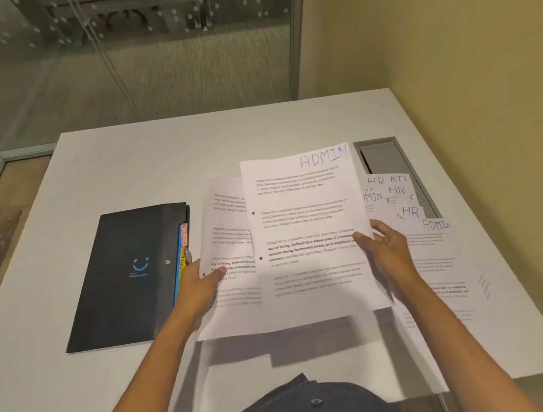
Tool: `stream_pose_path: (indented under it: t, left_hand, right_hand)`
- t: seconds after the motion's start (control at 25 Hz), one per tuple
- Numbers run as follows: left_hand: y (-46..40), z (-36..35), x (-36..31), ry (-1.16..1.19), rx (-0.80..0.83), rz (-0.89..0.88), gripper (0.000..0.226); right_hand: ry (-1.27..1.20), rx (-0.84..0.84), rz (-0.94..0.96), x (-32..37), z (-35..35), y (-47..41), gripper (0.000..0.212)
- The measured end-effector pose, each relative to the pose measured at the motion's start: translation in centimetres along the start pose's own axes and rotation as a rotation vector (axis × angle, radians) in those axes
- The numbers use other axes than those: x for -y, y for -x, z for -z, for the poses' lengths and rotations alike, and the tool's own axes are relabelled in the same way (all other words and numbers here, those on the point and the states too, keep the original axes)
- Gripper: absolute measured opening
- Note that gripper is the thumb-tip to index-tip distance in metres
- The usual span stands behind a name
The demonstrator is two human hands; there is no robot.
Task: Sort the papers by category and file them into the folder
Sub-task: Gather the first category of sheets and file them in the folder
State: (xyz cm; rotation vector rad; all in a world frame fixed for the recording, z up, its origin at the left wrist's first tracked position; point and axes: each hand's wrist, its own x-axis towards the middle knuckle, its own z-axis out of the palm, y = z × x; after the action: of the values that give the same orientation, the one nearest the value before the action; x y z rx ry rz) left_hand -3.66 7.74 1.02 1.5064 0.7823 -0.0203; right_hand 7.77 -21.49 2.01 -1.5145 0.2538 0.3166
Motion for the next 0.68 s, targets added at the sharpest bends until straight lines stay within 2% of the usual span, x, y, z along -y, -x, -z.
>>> stream_pose_path:
  t: [0.12,0.24,0.36,0.44,0.56,0.68]
  left_hand:
    - [1.1,-2.5,-1.0,0.048,0.063,0.006,0.028]
    - [2.0,-4.3,-1.8,0.075,0.101,0.021,0.015]
    - [2.5,-5.4,-2.0,0.174,0.076,0.083,0.033]
    - [2.8,-6.0,-1.7,0.218,0.087,0.081,0.035]
    - [3.6,-7.2,-1.5,0.115,0.145,-0.015,0.016]
    - [3.8,-8.3,-1.0,0.009,0.151,-0.078,0.021]
  right_hand:
    - [0.078,0.039,0.013,-1.9,-0.9,0.0,0.015]
    - [0.067,0.055,-0.034,-3.5,-1.7,0.2,0.024]
    - [0.001,0.014,-0.059,-3.7,-2.5,0.9,0.024]
    - [-0.017,-0.035,-0.052,-4.0,-2.6,1.2,0.020]
    - [-0.032,-0.111,-0.032,-4.5,-2.3,1.5,0.015]
    - [-0.014,-0.119,-0.058,-4.6,-0.6,1.1,0.016]
